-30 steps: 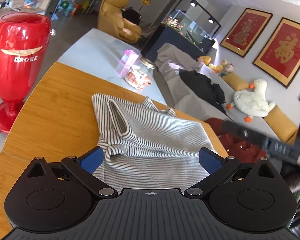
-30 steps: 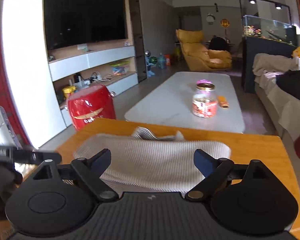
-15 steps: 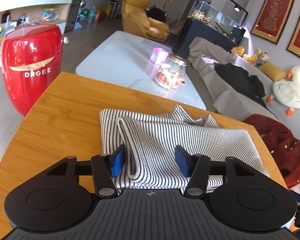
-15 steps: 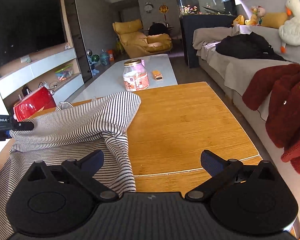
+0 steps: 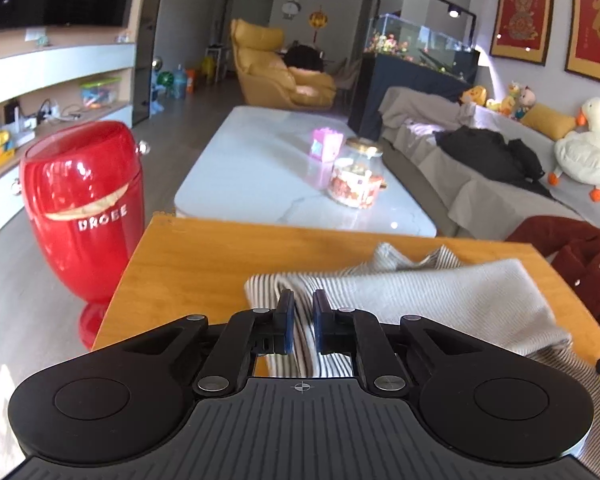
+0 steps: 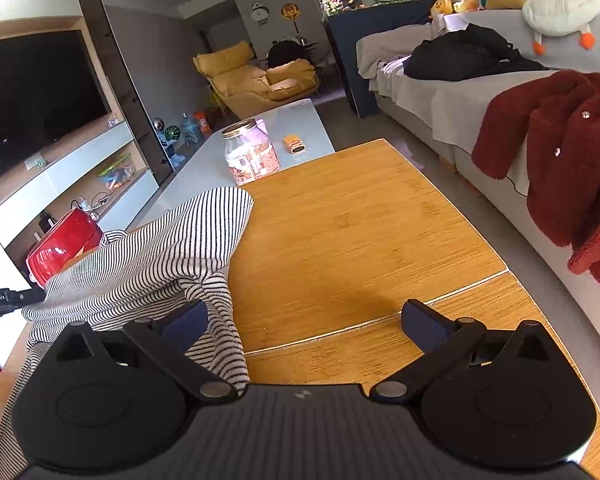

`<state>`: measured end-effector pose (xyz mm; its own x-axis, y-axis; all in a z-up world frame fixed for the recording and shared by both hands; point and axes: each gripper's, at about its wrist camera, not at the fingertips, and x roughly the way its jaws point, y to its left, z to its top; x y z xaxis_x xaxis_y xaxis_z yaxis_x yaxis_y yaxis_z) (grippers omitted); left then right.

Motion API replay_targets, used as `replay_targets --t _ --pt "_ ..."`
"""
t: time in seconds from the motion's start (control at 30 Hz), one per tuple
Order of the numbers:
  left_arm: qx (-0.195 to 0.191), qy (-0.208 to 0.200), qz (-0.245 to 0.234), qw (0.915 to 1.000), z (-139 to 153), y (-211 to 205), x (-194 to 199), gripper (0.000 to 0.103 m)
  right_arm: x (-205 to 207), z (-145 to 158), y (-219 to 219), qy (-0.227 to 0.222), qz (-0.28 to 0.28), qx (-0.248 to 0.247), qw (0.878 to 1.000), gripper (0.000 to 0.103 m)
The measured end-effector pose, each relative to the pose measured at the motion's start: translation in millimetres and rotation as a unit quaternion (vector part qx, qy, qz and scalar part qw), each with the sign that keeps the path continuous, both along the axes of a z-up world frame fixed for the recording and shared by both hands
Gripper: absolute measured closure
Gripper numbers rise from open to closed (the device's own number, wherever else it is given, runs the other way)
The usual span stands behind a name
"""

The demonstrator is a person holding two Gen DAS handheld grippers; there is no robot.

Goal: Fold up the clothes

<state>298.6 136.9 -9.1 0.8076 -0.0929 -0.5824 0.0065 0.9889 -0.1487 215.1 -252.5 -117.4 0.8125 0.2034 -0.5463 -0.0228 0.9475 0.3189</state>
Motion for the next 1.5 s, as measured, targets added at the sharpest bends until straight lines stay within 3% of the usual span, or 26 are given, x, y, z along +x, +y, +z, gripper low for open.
replay_targets --t 0.1,0.3,0.43,0.53,0.63,0.7,0.73,0.8,1.0,1.07,1.1,1.2,1.33,1.5 --pt "-0.008 0.004 0.009 0.9999 -9.4 8.2 -3.7 0.082 0.4 0.7 1.7 0.002 0.001 -0.004 1.0 0.0" --pt "-0.023 -0.026 0.018 0.9992 17.2 13.7 -17.3 0.079 0.3 1.7 3.7 0.003 0.005 -0.003 1.0 0.0" --pt "-0.07 -0.058 -0.04 0.995 33.0 -4.9 -28.5 0.048 -2.2 0.6 -1.6 -0.004 -0.002 0.028 1.0 0.0" --pt "-0.07 -0.048 -0.083 0.9929 19.9 -28.7 -24.2 0.041 -3.7 -0.2 -3.2 -0.007 -0.004 0.042 0.999 0.0" --pt "-0.065 -0.033 -0.088 0.9935 -3.8 -36.8 -18.4 0.037 -6.0 -0.9 -2.3 -0.006 0.005 0.053 0.999 0.0" --pt "-0.061 -0.022 -0.09 0.9938 -19.7 -41.7 -14.5 0.035 -5.4 -0.3 1.3 -0.001 0.021 0.043 0.999 0.0" --pt "-0.063 -0.022 -0.096 0.9931 -20.5 -42.6 -14.5 0.027 -4.5 0.4 3.8 0.003 0.029 0.035 0.999 0.0" --pt "-0.061 -0.023 -0.106 0.9923 -20.3 -44.9 -14.7 0.022 0.3 3.0 12.0 0.015 0.043 0.008 0.999 0.0" --pt "-0.06 -0.026 -0.113 0.9915 -20.3 -45.7 -15.4 0.017 22.0 12.6 41.9 0.061 0.152 -0.095 0.982 0.0" --pt "-0.068 -0.028 -0.113 0.9908 -20.1 -42.9 -15.9 0.016 33.1 22.5 40.6 0.074 0.148 -0.084 0.983 0.0" --pt "-0.072 -0.029 -0.113 0.9906 -20.4 -41.8 -16.0 0.016 38.3 28.5 40.5 0.074 0.142 -0.081 0.984 0.0" --pt "-0.076 -0.03 -0.114 0.9901 -21.4 -41.3 -15.7 0.015 44.7 54.0 54.5 0.019 0.123 -0.111 0.986 0.0" --pt "-0.078 -0.03 -0.114 0.9899 -22.1 -41.0 -14.7 0.014 52.9 79.3 81.9 -0.046 0.146 -0.082 0.985 0.0" --pt "-0.08 -0.03 -0.117 0.9895 -23.4 -42.0 -14.5 0.013 78.6 57.1 113.4 -0.024 0.166 -0.02 0.986 0.0"
